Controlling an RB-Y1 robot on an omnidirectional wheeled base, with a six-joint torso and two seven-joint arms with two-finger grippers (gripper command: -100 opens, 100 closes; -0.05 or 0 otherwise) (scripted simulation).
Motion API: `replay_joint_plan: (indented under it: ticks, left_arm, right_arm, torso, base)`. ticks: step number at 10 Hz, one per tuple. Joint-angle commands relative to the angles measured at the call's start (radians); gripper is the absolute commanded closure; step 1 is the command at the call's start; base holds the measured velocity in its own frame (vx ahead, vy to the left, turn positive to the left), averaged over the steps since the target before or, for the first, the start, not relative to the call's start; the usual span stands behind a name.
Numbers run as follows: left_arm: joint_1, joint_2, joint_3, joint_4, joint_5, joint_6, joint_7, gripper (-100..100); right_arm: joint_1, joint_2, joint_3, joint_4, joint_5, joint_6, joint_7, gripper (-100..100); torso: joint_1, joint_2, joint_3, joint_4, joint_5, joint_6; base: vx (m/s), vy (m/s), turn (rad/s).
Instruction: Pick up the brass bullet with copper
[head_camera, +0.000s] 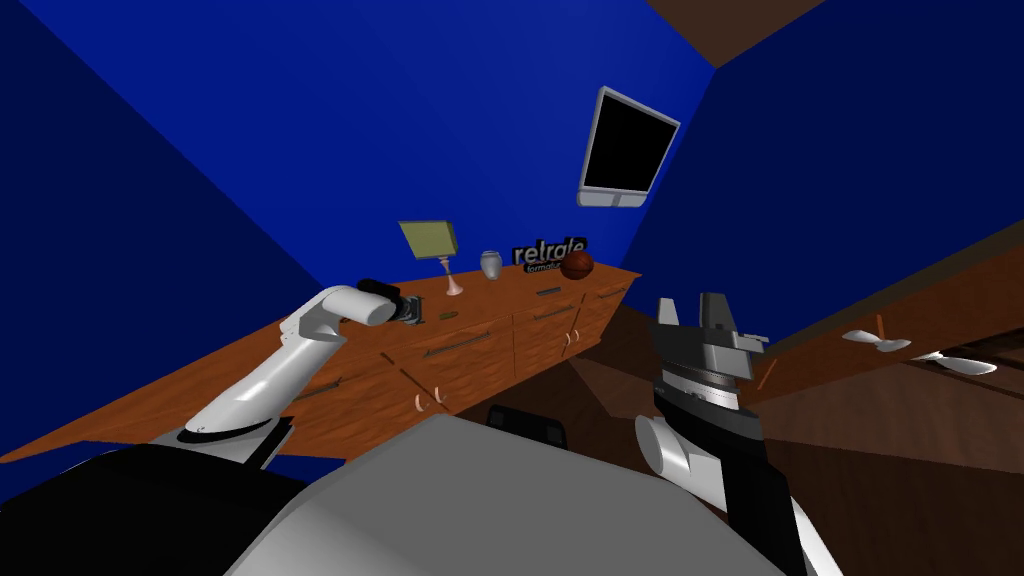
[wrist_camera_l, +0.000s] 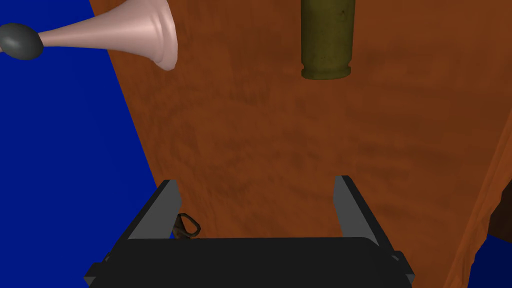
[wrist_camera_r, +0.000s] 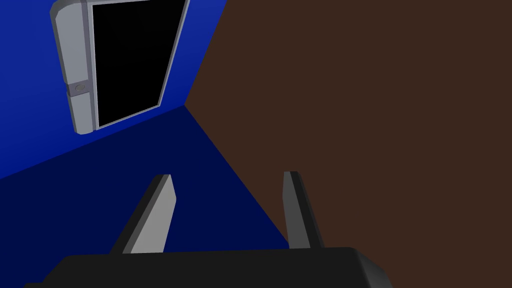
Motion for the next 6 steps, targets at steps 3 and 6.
replay_joint_plan:
  ticks: [3,6]
  left_arm:
    - [-0.014,0.015,0.015,0.026,0.056,0.101,0.012,-100]
    - [-0.032,0.030,0.028,0.057,0.119,0.189,0.028,-100]
  right_arm:
    - [0.000,0.000,0.000,0.000,0.000,0.000,0.000,0]
    - [0.000,0.000,0.000,0.000,0.000,0.000,0.000,0]
  torso:
    - [0.000,0.000,0.000,0.000,0.000,0.000]
    - [0.000,0.001,0.001,0.000,0.000,0.000]
  base:
    - [0.055,-0.044,-0.050]
    - [0.056,-0.042,-0.054]
